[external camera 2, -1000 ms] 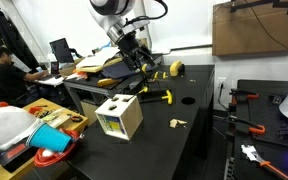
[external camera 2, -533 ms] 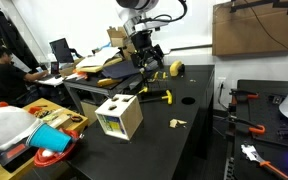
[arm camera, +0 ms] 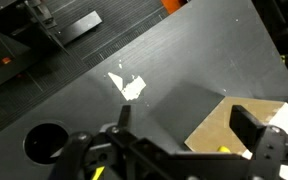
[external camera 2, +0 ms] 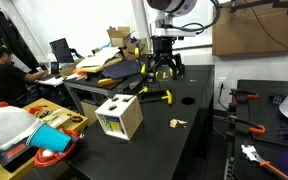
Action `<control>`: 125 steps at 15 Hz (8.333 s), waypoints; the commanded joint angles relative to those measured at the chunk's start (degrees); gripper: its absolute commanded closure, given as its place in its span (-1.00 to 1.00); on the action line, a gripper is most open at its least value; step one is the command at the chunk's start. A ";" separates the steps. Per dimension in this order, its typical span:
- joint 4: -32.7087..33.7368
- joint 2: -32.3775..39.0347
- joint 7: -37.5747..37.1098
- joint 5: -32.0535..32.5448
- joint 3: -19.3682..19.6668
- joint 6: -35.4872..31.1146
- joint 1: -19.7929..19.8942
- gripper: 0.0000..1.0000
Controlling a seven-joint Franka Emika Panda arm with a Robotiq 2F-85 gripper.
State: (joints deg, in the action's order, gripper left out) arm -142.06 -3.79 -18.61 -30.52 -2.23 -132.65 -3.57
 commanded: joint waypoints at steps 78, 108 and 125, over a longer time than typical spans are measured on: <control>38.49 23.16 -14.16 40.82 -3.39 19.85 -11.26 -0.98; 7.36 11.44 51.14 3.92 -12.88 -26.93 2.89 -1.00; 4.47 12.89 72.84 -12.05 -12.34 -25.74 6.42 -1.00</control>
State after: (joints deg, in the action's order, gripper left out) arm -137.59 9.10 54.23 -42.57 -14.57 -158.39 2.86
